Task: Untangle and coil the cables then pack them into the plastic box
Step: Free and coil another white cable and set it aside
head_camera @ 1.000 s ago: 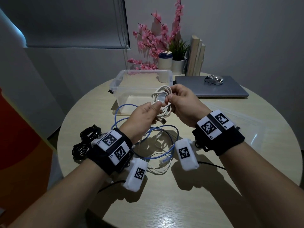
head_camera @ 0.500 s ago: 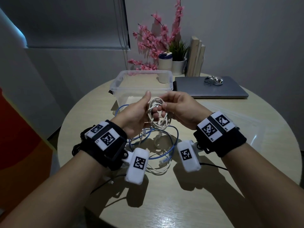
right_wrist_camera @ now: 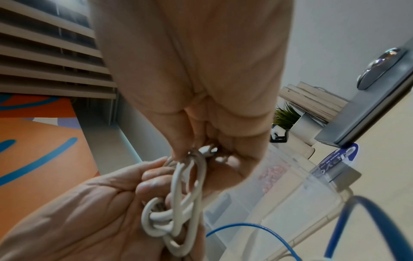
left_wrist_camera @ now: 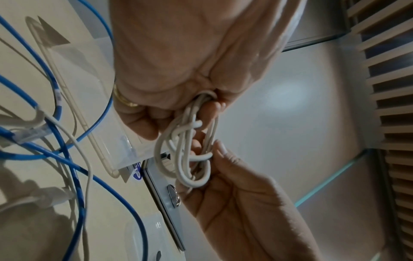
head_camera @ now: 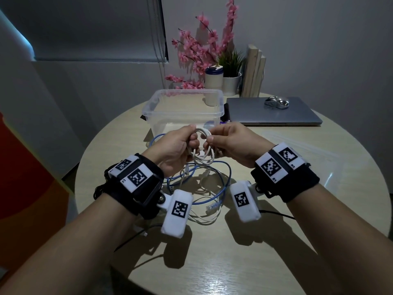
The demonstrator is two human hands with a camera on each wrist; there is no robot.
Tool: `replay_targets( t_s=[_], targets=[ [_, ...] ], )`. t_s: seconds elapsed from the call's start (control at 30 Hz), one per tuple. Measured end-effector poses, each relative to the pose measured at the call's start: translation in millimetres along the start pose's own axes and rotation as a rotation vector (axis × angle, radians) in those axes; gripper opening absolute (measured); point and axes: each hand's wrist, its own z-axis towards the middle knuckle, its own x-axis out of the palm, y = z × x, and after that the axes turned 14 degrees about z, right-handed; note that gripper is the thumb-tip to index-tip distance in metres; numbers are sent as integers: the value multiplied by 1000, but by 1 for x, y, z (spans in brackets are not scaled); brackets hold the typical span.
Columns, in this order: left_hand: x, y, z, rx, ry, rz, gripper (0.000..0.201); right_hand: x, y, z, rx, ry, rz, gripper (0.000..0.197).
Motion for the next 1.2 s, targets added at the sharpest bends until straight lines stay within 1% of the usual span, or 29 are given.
replay_targets(
  t_s=[0.1, 0.13, 0.2, 0.33, 0.37, 0.43, 0.5, 0.57, 0.6, 0.67, 0.73, 0.77, 0.83, 0.93, 0.97, 1.0, 1.07, 1.13, 1.2],
  targets=[
    [2, 0, -2, -9, -25, -26, 40, 2, -3, 0, -53, -44, -6, 20],
    [3, 0, -3, -1, -39, -6, 39, 3, -4, 1, -62, -50, -8, 20],
    [4, 1, -4, 33, -85, 104, 36, 2, -4, 2, -59, -54, -16, 21],
    [-4, 5, -6, 105, -178, 338, 23, -2, -5, 2, -16, -21, -137, 20],
    [-8, 6, -6, 110, -192, 381, 18, -1, -7, 1, 8, -3, -164, 19],
    [-15, 8, -9, 97, -202, 433, 13, 3, -10, -1, 42, 8, -146, 18],
    [-23, 10, -12, 73, -219, 451, 10, 7, -14, 0, 71, -39, -72, 22],
    [-29, 13, -15, 62, -257, 463, 10, 11, -17, 2, 102, -93, -80, 24],
    [-33, 14, -17, 59, -280, 466, 12, 12, -19, 4, 108, -106, -146, 22],
    [-40, 17, -20, 50, -320, 477, 15, 13, -21, 6, 96, -83, -410, 19],
    [-48, 20, -24, 31, -347, 478, 16, 16, -23, 6, 86, 11, -670, 15],
    [-52, 21, -26, 22, -355, 470, 16, 20, -23, 5, 89, 65, -747, 12],
    [-59, 25, -31, 7, -376, 431, 16, 31, -23, 3, 89, 160, -829, 15],
    [-69, 28, -37, -2, -414, 367, 15, 50, -24, 1, 77, 271, -960, 38],
    [-72, 29, -39, 3, -419, 358, 14, 55, -25, 0, 72, 311, -1031, 41],
    [-75, 30, -41, 12, -421, 354, 14, 59, -25, 0, 62, 349, -1108, 40],
    [-80, 34, -44, 26, -431, 342, 15, 63, -25, 0, 39, 394, -1201, 29],
    [-90, 37, -44, 17, -469, 322, 19, 63, -21, 3, 46, 358, -1174, 23],
    [-102, 40, -41, -3, -521, 314, 22, 61, -14, 6, 33, 267, -1114, 17]
  ],
)
